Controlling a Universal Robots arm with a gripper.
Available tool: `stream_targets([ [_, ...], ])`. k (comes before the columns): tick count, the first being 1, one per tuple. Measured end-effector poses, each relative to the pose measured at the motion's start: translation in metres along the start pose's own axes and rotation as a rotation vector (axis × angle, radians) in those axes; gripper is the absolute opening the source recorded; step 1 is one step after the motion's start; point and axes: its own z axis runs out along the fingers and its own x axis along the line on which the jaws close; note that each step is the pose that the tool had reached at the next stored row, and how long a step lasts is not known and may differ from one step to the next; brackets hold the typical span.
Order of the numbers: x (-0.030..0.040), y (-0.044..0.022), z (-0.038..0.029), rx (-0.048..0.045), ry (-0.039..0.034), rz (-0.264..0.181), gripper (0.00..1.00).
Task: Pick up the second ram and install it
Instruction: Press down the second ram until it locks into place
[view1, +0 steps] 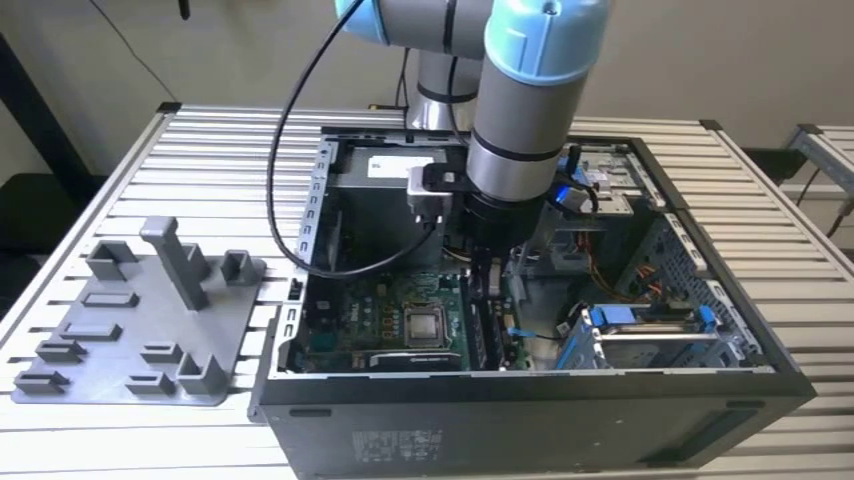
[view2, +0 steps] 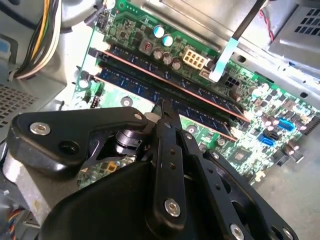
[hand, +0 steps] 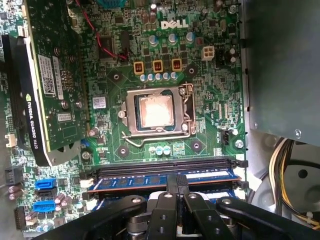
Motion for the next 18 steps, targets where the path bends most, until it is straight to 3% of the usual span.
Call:
stream_targets([
  [7, 0.0091, -0.0010, 0.0029, -0.0017, -0.0003, -0.006, 0.11],
  [14, 0.0097, -0.0011, 0.0053, -0.0018, -0.0004, -0.007, 0.11],
  [18, 0.0100, -0.0010, 0.0111, -0.0022, 0.0019, -0.008, 0.11],
])
